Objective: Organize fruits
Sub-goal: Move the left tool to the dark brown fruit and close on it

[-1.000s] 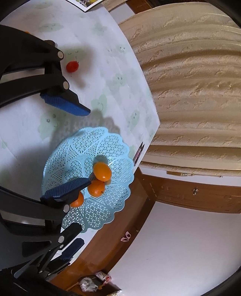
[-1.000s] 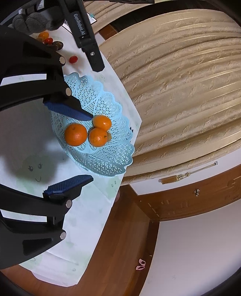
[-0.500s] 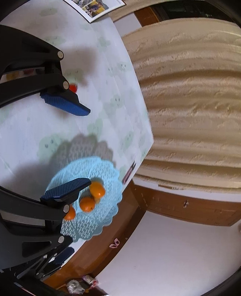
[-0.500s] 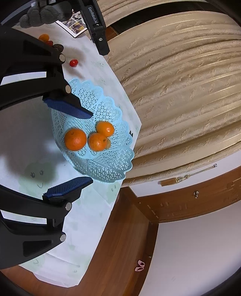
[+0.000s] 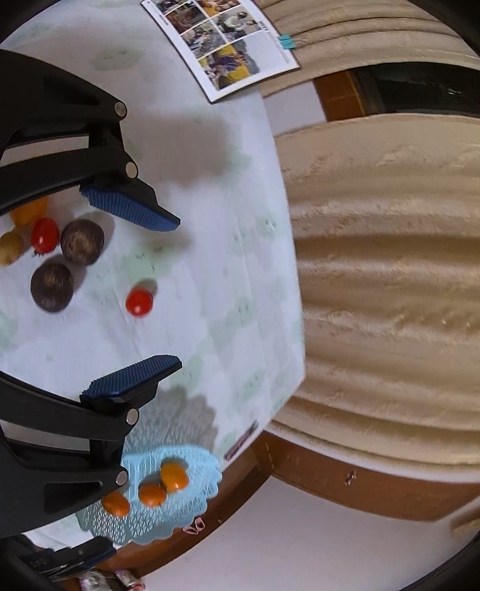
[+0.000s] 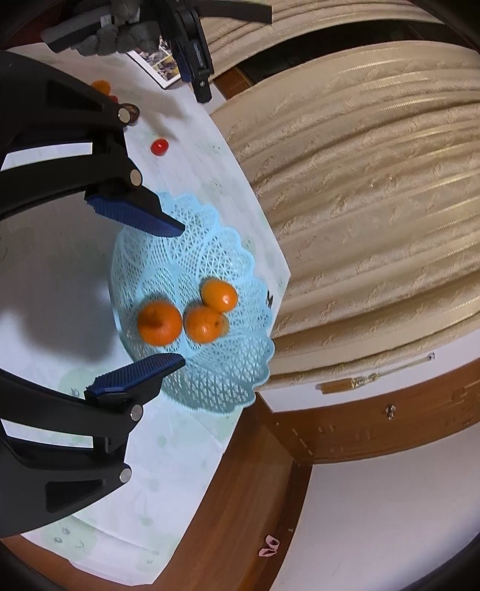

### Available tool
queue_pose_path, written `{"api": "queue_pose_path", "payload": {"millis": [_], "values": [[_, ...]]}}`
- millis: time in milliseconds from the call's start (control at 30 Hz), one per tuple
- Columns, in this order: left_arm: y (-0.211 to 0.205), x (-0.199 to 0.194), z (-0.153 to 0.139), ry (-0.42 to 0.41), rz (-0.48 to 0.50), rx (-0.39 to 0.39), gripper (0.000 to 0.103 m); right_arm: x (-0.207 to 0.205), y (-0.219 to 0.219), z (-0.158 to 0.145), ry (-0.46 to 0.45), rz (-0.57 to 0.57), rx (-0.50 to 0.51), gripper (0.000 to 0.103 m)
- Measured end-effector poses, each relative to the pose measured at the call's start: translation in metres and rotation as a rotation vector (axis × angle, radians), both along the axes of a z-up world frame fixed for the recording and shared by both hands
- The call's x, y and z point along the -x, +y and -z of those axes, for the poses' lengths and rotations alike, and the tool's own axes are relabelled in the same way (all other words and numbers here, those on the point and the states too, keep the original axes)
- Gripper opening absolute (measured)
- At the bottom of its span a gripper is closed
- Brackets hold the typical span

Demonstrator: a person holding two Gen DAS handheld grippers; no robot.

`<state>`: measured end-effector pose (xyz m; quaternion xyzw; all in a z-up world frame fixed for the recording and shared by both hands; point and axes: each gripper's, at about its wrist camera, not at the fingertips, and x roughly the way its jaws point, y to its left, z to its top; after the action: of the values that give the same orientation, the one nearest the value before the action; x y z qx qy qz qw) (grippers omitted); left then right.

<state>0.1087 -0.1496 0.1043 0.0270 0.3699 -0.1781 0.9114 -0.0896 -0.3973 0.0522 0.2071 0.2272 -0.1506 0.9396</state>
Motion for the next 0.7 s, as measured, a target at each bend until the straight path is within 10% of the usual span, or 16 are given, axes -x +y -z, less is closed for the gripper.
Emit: {"api": "queue_pose_path", "payload": {"millis": [700], "values": [[0.037, -0.011, 0.080, 0.200, -0.067, -0.061, 0.067, -0.025, 0.056, 0.006, 0.047, -0.166, 0.047, 0.067]]}}
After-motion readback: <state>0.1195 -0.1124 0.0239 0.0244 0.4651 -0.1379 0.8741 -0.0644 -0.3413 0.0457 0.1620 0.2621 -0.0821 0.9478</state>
